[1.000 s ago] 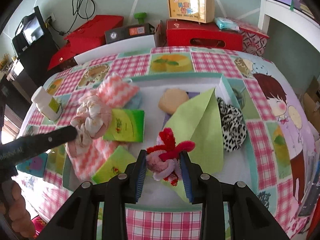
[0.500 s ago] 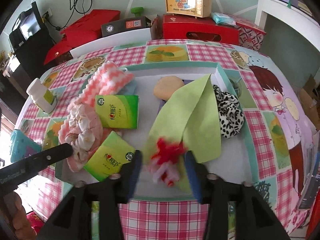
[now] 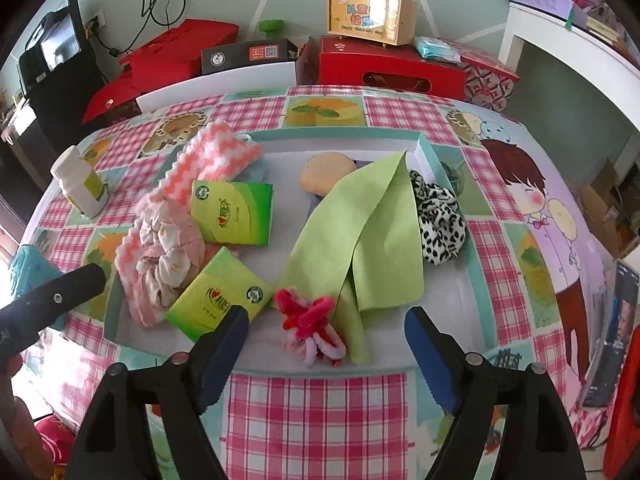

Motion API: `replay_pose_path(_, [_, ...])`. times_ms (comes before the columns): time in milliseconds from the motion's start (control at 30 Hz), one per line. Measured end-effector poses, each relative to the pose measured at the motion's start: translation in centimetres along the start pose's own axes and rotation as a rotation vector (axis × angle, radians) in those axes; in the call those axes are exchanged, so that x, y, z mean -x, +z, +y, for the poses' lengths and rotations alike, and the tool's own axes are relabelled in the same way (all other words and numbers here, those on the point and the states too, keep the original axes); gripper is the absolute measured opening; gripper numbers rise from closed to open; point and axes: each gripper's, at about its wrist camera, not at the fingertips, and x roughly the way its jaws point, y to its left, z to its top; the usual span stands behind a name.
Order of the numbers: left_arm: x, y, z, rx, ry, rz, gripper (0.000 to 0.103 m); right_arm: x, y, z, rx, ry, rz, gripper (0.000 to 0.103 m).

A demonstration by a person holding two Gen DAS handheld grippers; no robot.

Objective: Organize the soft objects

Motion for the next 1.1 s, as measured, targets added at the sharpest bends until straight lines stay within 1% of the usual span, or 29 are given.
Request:
replay_pose_path(133, [0.6, -0.6, 0.2, -0.019, 0.056, -0.012, 0.078, 0.8, -0.5, -0.2, -0.020, -0.005, -0.011, 0.090])
replay_pose_path(167, [0.8, -0.7, 0.2, -0.024, 0.069, -0.017, 0.083, 1.0, -0.6, -0.3, -0.022, -0.003, -0.015, 0.091])
replay_pose_path(200, [0.9, -0.8, 0.2, -0.031, 0.082, -0.022, 0.088, 1.3, -0.7, -0.2, -0.024, 0.003, -0.024, 0.094])
replay_pose_path(233, [1.1, -1.0, 0.2, -0.047, 0.102, -0.033, 0.092, 1.5, -0.8, -0.2, -0.024, -0.001, -0.031, 0.097])
replay_pose_path(267, [1.3, -1.2, 0.1, -0.062, 0.121, -0.048, 0.096, 1.6, -0.8, -0.1, -0.023, -0.017, -0.035, 0.103])
replay_pose_path(300, [1.7, -1.4, -0.1, -0.085, 0.149, -0.070, 0.097, 1.8, -0.9, 0.1, -0.019, -0.041, -0.043, 0.103])
replay_pose_path(333, [2.0, -1.5, -0.3, -0.107, 0.176, -0.088, 0.097, 2.1, -1.1, 0.3, -0.009, -0.068, -0.049, 0.103])
replay_pose_path(367, [2.5, -1.7, -0.4, -0.123, 0.201, -0.109, 0.097, 2.2, -1.2, 0.5, -0.006, -0.071, -0.048, 0.103])
replay_pose_path(433, [3.4, -2.0, -0.3, -0.128, 0.219, -0.139, 0.097, 2.4, -1.5, 0.7, -0.004, -0.054, -0.038, 0.103])
replay_pose_path(533, [4.4, -2.2, 0.1, -0.118, 0.229, -0.152, 0.097, 2.8, -1.9, 1.3, 0.010, -0.056, -0.040, 0.103])
replay_pose_path(767, [6.4, -3.1, 1.3, -0.130, 0.307, -0.200, 0.097, 3.6, -2.9, 2.6, 0.038, -0.045, -0.047, 0.103])
replay_pose_path(1000, [7.4, -4.2, 1.5, -0.183, 0.384, -0.249, 0.097, 4.4, -3.6, 3.5, 0.061, -0.060, -0.060, 0.103])
replay_pose_path(1100, [7.6, -4.5, 1.5, -0.192, 0.410, -0.255, 0.097, 4.7, -3.8, 3.8, 0.069, -0.071, -0.065, 0.103])
